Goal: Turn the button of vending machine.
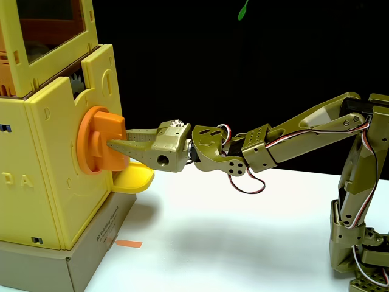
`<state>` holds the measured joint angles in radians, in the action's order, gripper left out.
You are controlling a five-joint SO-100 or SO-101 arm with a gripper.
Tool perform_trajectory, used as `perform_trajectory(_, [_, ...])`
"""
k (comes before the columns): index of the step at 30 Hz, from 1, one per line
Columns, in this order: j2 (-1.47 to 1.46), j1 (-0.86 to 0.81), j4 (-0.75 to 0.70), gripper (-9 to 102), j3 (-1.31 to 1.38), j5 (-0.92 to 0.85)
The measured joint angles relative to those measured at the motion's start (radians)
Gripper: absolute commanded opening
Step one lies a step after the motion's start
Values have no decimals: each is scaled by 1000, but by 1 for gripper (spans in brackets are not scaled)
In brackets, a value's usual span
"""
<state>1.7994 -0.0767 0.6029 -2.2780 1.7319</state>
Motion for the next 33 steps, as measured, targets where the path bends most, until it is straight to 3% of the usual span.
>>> perform_trajectory(9, [6,5,0,8,-3,21])
perform_trajectory(16, [66,21,8,22,-21,-15])
perform_trajectory(24, [166,29,32,19,-149,-15])
perform_trajectory(29, [345,29,6,18,-287,-202])
perform_trajectory(33, [541,29,-51,22,-433,-541])
